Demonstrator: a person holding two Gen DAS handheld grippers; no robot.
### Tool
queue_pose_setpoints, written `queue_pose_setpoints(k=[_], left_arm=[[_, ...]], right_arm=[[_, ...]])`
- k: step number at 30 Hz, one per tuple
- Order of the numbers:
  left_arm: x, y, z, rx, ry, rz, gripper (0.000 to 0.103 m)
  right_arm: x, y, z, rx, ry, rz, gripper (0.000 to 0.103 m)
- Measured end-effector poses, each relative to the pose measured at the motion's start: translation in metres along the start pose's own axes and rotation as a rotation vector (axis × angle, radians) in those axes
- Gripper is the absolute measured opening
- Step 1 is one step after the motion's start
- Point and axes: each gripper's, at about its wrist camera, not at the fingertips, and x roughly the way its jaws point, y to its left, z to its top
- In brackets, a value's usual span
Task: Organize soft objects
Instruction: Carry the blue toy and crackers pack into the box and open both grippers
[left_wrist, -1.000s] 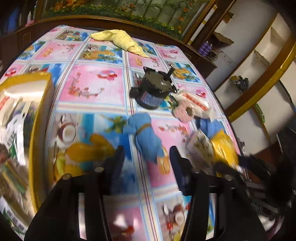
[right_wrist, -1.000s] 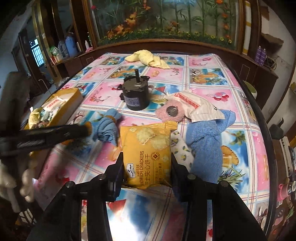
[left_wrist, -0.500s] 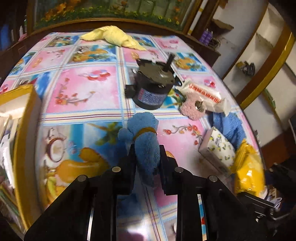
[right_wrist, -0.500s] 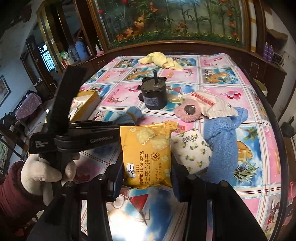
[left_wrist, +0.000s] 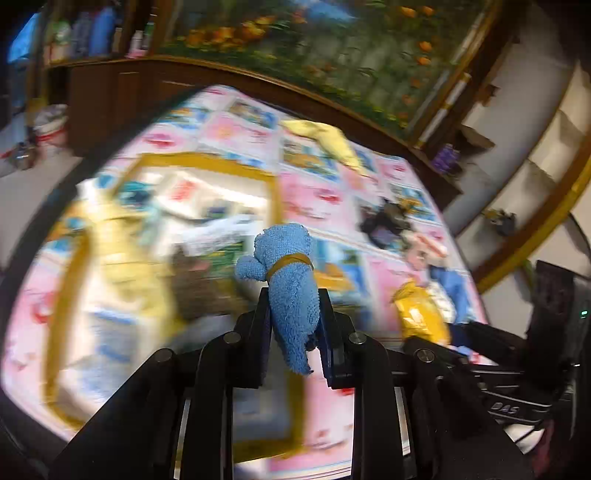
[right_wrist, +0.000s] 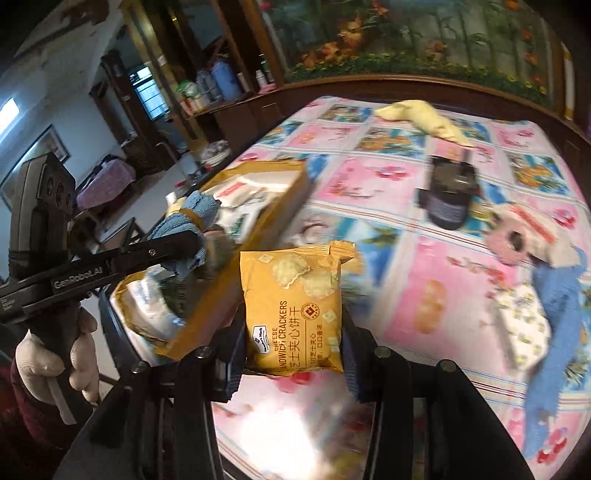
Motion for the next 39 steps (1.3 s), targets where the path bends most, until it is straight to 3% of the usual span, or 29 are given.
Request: queue_pose_setpoints(k=[7,10,15,21,25,28,30,32,33,36,39], left_arm=[[-0.008,0.058,-0.021,-0.079,0.000,0.153,0.022],[-0.005,0.067,-0.027,-0.081,0.009,0.182,0.029],[-0.010,0.072,-0.026,-0.098,-0.008,0.144,0.047],[-0.021,0.073,-0.025,-0.123,-0.020,0.072,0.048],[-0.033,0.077,-0.022,-0.163,-0.058,0.044,0.048],[-0.045,0.079,-0.021,-0.192,-0.104,0.033,0.048],[-0.052,0.080,-0.020,-0.209,-0.135,0.032,0.048],[-0.057,0.081,-0.019,-0.217,-0.150,0.038,0.048],[-0.058,0.080,-0.019,-0.216,-0.149,0.040,0.048],[-0.060,0.076,-0.019,-0.209,-0.143,0.037,0.048],[-0.061,0.071,-0.020,-0.190,-0.135,0.028,0.048]], right_arm=[[0.044,0.059,0.013,-0.077,0.065,0.086,0.044],[0.057,0.080,0.015,-0.102,0.082,0.099,0.044],[0.075,0.096,0.024,-0.126,0.082,0.075,0.046],[0.078,0.090,0.030,-0.094,0.066,0.046,0.053],[0.059,0.085,0.034,-0.048,-0.009,0.049,0.053],[0.047,0.087,0.037,-0.018,-0.045,0.164,0.053],[0.051,0.089,0.039,0.017,-0.006,0.316,0.053],[0.062,0.093,0.039,0.043,0.045,0.394,0.053],[0.071,0.093,0.038,0.054,0.072,0.388,0.053],[0.090,0.083,0.033,0.085,0.106,0.258,0.053],[0.093,0.066,0.028,0.160,0.116,0.228,0.053]])
